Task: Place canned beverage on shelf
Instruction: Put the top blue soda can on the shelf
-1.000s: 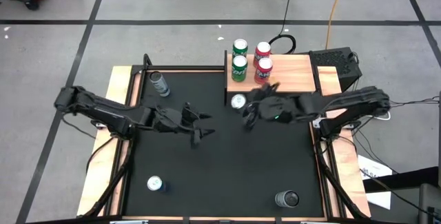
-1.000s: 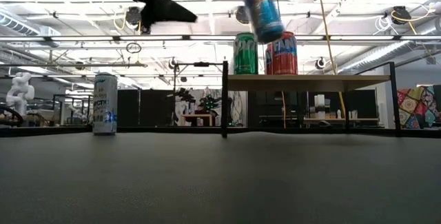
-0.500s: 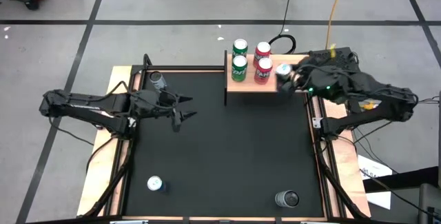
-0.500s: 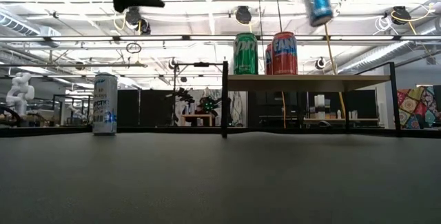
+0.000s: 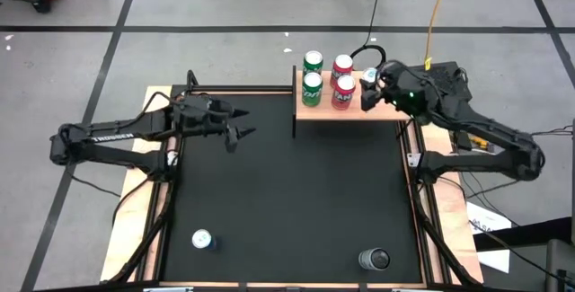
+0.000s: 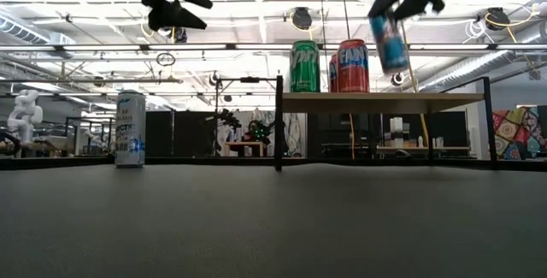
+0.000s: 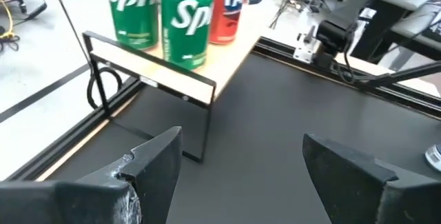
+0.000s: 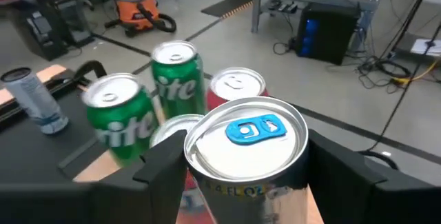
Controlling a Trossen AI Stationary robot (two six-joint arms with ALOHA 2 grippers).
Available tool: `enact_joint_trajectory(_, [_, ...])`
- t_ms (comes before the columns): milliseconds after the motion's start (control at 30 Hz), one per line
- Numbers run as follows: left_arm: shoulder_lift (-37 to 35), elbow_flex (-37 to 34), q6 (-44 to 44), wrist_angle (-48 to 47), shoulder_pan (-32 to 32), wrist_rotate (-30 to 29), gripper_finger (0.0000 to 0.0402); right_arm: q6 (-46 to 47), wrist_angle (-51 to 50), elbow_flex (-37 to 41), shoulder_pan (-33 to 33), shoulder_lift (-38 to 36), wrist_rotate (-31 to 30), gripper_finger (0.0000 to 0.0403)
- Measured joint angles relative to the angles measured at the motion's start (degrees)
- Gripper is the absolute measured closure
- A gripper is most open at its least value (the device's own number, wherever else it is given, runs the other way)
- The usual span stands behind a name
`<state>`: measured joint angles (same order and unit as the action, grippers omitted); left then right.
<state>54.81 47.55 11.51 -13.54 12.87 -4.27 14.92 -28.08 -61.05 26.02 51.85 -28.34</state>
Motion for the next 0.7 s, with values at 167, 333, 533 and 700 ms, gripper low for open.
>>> enact_joint_trajectory(167, [0.0,0.0,-0.66,-1.39,3.45,1.22,0.0102,-3.09,10.7,5.86,11.87,-0.25,12.14,0.0165])
enact_joint_trajectory(333, [0.0,-0.02,-1.81,-4.57,5.3,1.31,0.0102,-6.46,13.95,6.26,22.02,3.25,24.19,0.0165])
enact_joint_trajectory(533, [0.0,-0.02,-1.78,-5.49,7.65,1.29,0.0102,-7.66,21.64,6.28,30.06,11.27,37.21,0.0165])
enact_joint_trajectory(700, [0.0,-0.02,-1.42,-5.74,8.97,1.06,0.0102,-8.37,23.94,6.26,33.44,13.51,42.29,0.0165])
